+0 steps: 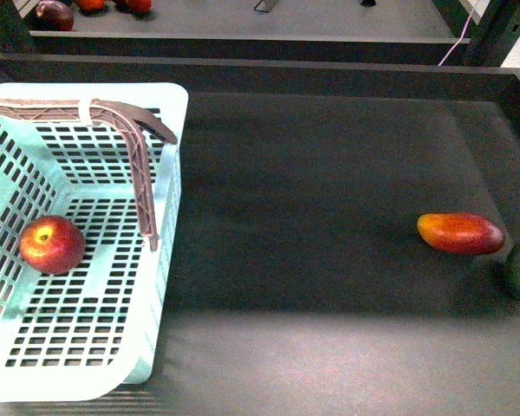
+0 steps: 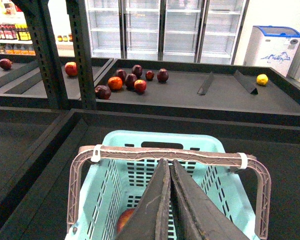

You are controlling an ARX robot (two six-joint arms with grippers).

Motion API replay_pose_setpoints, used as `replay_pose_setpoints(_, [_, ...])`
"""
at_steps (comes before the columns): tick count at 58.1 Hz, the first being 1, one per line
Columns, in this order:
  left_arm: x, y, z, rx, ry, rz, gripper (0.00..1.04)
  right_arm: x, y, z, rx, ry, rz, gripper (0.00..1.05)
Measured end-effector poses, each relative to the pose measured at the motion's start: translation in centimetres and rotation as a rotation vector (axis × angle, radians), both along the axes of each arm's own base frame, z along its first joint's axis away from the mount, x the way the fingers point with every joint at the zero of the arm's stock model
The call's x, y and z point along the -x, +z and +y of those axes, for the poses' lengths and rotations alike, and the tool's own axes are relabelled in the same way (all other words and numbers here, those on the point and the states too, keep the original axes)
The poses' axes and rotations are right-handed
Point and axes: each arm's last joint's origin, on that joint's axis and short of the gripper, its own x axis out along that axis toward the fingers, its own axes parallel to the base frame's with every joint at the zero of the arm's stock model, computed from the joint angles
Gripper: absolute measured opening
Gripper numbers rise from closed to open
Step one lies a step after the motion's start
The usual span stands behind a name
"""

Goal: Pick apple with right arm and hold basket with left

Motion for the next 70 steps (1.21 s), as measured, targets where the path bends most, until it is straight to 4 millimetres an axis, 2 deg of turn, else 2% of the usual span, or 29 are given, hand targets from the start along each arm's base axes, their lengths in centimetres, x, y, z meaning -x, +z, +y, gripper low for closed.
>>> replay_pose_setpoints(35, [0.01,0.0,0.0,0.001,0.0,-0.001,0.03,0.0,0.0,0.0,0.0,0.0,0.0,0.96])
replay_pose_setpoints(42, [0.01,0.0,0.0,0.0,0.0,-0.001,0.24,0.0,0.0,0.0,0.0,0.0,0.0,0.96])
replay_pose_setpoints(64, [0.01,0.0,0.0,0.0,0.0,-0.001,0.98,0.0,0.0,0.0,0.0,0.0,0.0,0.96])
replay_pose_setpoints(70, [0.01,0.0,0.0,-0.002,0.0,-0.001,0.98,0.0,0.0,0.0,0.0,0.0,0.0,0.96])
